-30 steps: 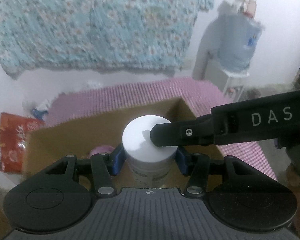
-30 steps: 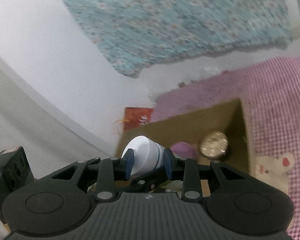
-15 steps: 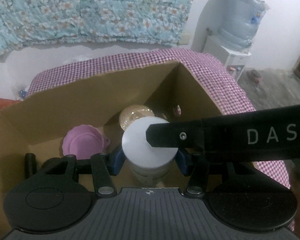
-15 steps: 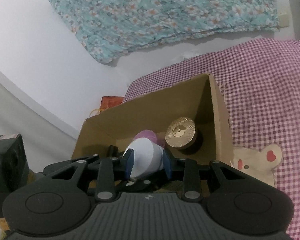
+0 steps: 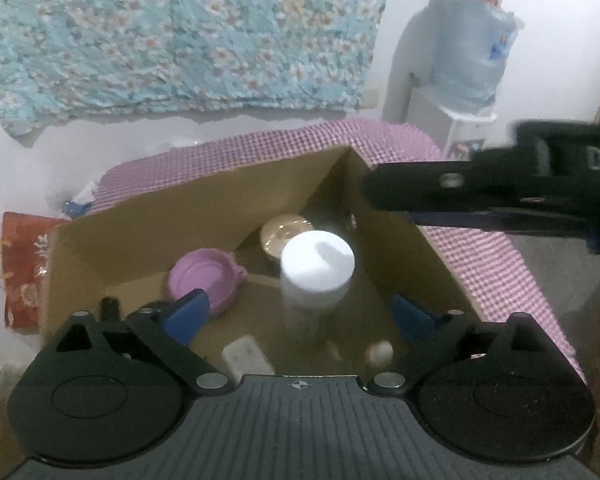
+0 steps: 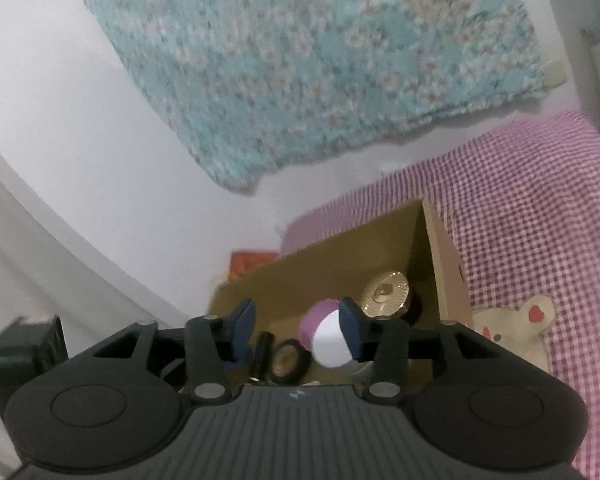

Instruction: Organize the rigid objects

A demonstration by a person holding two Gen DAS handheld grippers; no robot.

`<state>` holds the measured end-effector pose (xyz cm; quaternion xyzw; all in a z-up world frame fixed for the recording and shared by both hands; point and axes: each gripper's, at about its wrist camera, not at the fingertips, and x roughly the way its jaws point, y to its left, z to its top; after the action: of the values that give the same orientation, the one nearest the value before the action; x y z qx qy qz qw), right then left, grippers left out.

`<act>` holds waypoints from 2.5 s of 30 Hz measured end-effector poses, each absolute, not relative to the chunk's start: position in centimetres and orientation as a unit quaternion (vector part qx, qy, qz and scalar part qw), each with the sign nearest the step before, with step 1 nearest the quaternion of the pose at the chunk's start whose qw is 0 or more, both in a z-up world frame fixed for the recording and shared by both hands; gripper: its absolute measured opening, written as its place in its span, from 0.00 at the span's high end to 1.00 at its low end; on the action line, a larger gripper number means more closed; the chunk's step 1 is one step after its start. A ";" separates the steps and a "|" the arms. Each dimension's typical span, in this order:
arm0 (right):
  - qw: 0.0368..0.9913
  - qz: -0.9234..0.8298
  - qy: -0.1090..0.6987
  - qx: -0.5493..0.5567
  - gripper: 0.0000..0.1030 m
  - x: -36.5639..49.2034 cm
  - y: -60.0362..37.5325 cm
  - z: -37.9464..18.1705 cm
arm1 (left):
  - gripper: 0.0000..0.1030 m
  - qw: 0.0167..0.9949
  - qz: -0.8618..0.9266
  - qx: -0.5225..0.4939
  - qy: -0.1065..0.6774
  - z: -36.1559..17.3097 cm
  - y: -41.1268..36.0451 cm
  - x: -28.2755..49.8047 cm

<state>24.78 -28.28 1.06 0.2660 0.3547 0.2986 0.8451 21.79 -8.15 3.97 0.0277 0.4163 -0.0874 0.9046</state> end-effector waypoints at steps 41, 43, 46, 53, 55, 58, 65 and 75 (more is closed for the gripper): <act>0.940 0.068 0.328 0.069 0.00 9.4 -25.5 6.3 | 0.00 0.911 0.046 -0.017 0.409 6.1 -3.5 11.8; 0.935 0.069 0.344 0.060 0.00 10.0 -24.8 5.4 | 0.00 0.910 0.059 -0.016 0.410 5.9 -3.1 12.1; 0.928 0.083 0.360 0.048 0.00 10.8 -23.6 4.6 | 0.01 0.910 0.071 -0.005 0.409 5.6 -2.8 12.5; 0.918 0.103 0.381 0.035 0.00 12.1 -21.4 3.8 | 0.00 0.905 0.067 -0.003 0.420 5.0 -2.5 13.5; 0.918 0.099 0.383 0.030 0.00 12.4 -21.0 3.5 | 0.00 0.903 0.066 -0.002 0.424 4.8 -2.5 13.7; 0.916 0.094 0.389 0.022 0.00 12.9 -20.9 3.2 | 0.01 0.903 0.066 -0.002 0.424 4.7 -2.5 13.8; 0.913 0.087 0.399 0.019 0.00 13.6 -20.9 2.7 | 0.01 0.903 0.065 -0.001 0.426 4.4 -2.2 14.2; 0.912 0.083 0.400 0.020 0.00 14.0 -20.9 2.5 | 0.01 0.903 0.066 0.001 0.425 4.4 -2.2 14.3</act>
<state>13.97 -20.92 2.51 0.0195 0.4001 0.0832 0.9125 14.26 -2.17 4.39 0.0007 0.4251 0.0658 0.9028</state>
